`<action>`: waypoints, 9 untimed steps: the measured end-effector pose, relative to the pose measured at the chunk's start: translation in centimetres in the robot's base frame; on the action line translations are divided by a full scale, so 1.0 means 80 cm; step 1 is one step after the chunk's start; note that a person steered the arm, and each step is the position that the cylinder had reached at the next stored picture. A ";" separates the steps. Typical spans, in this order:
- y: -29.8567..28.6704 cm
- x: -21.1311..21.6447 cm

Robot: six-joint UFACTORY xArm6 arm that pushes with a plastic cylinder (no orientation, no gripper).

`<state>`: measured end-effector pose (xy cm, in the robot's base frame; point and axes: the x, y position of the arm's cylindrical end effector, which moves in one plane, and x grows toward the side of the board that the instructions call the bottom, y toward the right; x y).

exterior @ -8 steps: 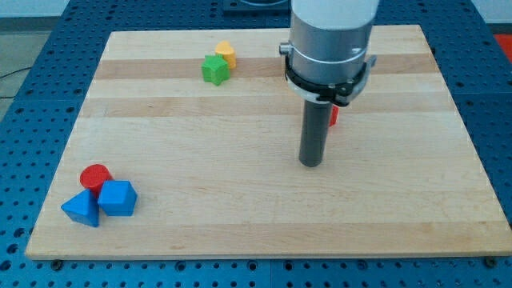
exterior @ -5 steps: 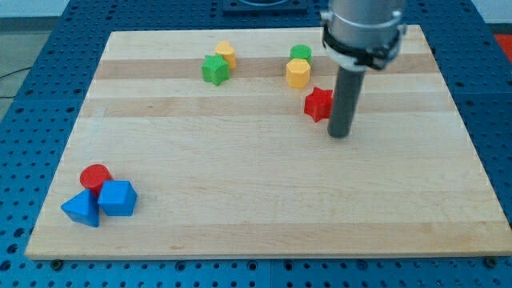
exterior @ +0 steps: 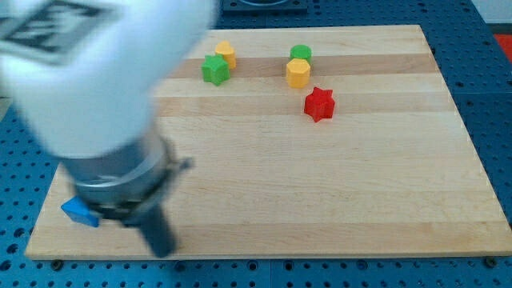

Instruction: Push the blue cube diagonal to the bottom left of the yellow hexagon

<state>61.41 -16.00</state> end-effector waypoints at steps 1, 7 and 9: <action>-0.055 -0.049; 0.000 -0.216; 0.078 -0.216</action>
<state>44.11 -9.73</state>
